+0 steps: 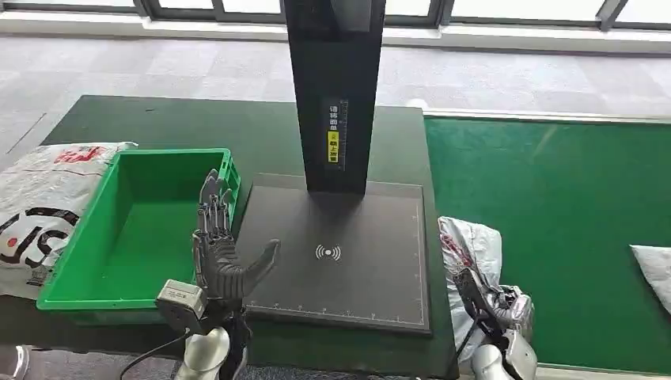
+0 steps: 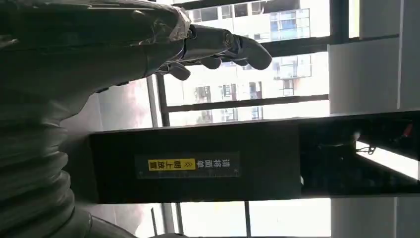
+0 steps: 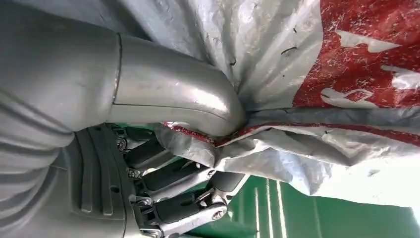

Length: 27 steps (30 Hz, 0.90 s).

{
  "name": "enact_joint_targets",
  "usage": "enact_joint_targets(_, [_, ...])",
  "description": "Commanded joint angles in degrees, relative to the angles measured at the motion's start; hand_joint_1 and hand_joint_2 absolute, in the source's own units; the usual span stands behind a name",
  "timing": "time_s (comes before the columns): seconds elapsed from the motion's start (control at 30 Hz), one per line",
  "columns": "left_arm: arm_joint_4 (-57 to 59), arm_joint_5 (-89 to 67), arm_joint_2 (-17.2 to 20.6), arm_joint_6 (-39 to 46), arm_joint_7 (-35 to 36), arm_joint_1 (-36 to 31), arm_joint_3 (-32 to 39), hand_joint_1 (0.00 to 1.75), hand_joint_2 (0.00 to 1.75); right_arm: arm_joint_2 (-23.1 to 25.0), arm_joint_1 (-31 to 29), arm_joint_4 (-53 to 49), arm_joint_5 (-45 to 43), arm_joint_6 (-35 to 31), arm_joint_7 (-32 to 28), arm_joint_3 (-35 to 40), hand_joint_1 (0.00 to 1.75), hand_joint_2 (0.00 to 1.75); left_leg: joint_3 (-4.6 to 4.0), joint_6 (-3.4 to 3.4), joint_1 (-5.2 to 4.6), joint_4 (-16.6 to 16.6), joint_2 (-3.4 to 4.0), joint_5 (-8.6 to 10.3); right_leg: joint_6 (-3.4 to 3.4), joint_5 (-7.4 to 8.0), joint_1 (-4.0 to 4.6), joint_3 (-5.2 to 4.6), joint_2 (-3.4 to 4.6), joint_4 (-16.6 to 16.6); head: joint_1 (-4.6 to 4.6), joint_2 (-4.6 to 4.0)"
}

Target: Moved the parcel from conveyor to table for the left to box.

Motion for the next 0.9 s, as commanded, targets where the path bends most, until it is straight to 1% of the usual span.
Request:
enact_joint_targets(0.03, [2.25, 0.01, -3.27, -0.42, 0.08, 1.50, 4.46, 0.00, 1.75, 1.40, 1.65, -2.41, -0.42, 0.44, 0.06, 0.42, 1.75, 1.75, -0.02, 0.06, 0.00, -0.17, 0.06, 0.02, -0.13, 0.01, 0.03, -0.07, -0.05, -0.12, 0.00, 0.00])
enact_joint_targets(0.07, [2.25, 0.01, -3.27, -0.42, 0.08, 1.50, 4.46, 0.00, 1.75, 1.40, 1.65, -2.41, -0.42, 0.44, 0.06, 0.42, 1.75, 1.75, -0.07, 0.05, 0.01, -0.11, 0.04, 0.00, -0.10, -0.02, 0.03, -0.12, -0.04, -0.07, 0.00, 0.00])
enact_joint_targets(0.1, [1.06, 0.37, -3.30, 0.03, 0.08, 2.11, 4.13, 0.00, 1.75, 3.90, 4.01, -11.42, -8.17, -11.10, -10.61, 2.72, 1.75, 1.75, -0.09, 0.04, 0.01, -0.09, 0.04, -0.01, -0.08, -0.04, 0.03, -0.14, -0.02, -0.04, 0.00, 0.00])
enact_joint_targets(0.13, [0.89, 0.33, -3.30, 0.15, 0.08, 2.25, 4.06, 0.00, 1.75, 5.05, 5.32, -16.51, -10.24, -12.34, -12.97, 4.16, 1.75, 1.75, -0.14, 0.07, -0.01, -0.13, 0.10, -0.01, -0.12, -0.04, 0.02, -0.23, 0.00, -0.05, 0.00, 0.00])
enact_joint_targets(0.17, [0.80, 0.32, -3.30, 0.19, 0.08, 2.36, 3.98, 0.00, 1.75, 6.08, 6.58, -20.49, -10.21, -12.00, -13.10, 5.04, 1.75, 1.75, -0.21, 0.05, -0.03, -0.07, 0.07, -0.03, -0.09, -0.09, -0.01, -0.31, -0.02, 0.04, 0.00, 0.00])
enact_joint_targets(0.2, [0.74, 0.22, -3.30, 0.27, 0.08, 2.46, 3.93, 0.00, 1.75, 7.56, 8.90, -28.31, -12.64, -14.14, -15.98, 8.27, 1.75, 1.75, -0.25, 0.07, -0.04, -0.11, 0.11, -0.02, -0.13, -0.08, -0.01, -0.37, -0.01, 0.02, 0.00, 0.00])
enact_joint_targets(0.23, [0.83, 0.14, -3.30, 0.14, 0.08, 2.38, 3.88, 0.00, 1.75, 8.12, 10.45, -32.90, -13.29, -15.38, -16.57, 11.21, 1.75, 1.75, -0.35, 0.06, -0.09, -0.04, 0.04, -0.04, -0.09, -0.11, -0.07, -0.48, -0.05, 0.14, 0.00, 0.00])
enact_joint_targets(0.27, [1.11, 0.02, -3.30, -0.04, 0.08, 2.08, 3.96, 0.00, 1.75, 8.13, 11.41, -35.87, -13.29, -15.48, -16.29, 13.53, 1.75, 1.75, -0.58, 0.03, -0.08, -0.01, 0.01, -0.04, -0.08, -0.11, -0.08, -0.64, -0.04, 0.18, 0.00, 0.00])
enact_joint_targets(0.33, [1.59, 0.02, -3.30, 0.07, 0.08, 1.48, 3.80, 0.00, 1.75, 8.13, 12.91, -41.67, -13.19, -15.48, -15.84, 17.22, 1.75, 1.75, -0.61, 0.04, -0.08, -0.01, 0.07, -0.06, -0.09, -0.12, -0.08, -0.70, 0.02, 0.21, 0.00, 0.00])
enact_joint_targets(0.43, [1.82, 0.06, -3.30, 0.18, 0.08, 0.93, 3.85, 0.00, 1.75, 8.13, 13.08, -44.25, -13.91, -15.48, -17.04, 18.99, 1.75, 1.75, -0.63, 0.04, -0.05, -0.03, 0.00, -0.04, -0.09, -0.13, -0.04, -0.70, -0.05, 0.15, -0.02, 0.00])
enact_joint_targets(0.57, [1.82, 0.06, -3.30, 0.18, 0.08, 0.93, 3.85, 0.00, 1.75, 8.13, 13.08, -44.25, -13.91, -15.48, -17.04, 18.99, 1.75, 1.75, -0.56, 0.03, -0.04, -0.07, -0.06, 0.00, -0.09, -0.12, -0.03, -0.65, -0.12, 0.08, -0.02, 0.00])
enact_joint_targets(0.63, [1.82, 0.06, -3.30, 0.18, 0.08, 0.93, 3.85, 0.00, 1.75, 8.13, 13.08, -44.25, -13.91, -15.48, -17.04, 18.99, 1.75, 1.75, -0.23, 0.05, -0.01, -0.13, -0.04, -0.02, -0.13, -0.13, 0.01, -0.58, -0.13, 0.02, -0.02, 0.00])
enact_joint_targets(0.9, [1.82, 0.06, -3.30, 0.18, 0.08, 0.93, 3.85, 0.00, 1.75, 8.13, 13.08, -44.25, -13.91, -15.48, -17.04, 18.99, 1.75, 1.75, -0.22, 0.02, 0.00, -0.08, -0.05, -0.01, -0.08, -0.11, 0.00, -0.62, -0.09, 0.05, -0.02, 0.00])
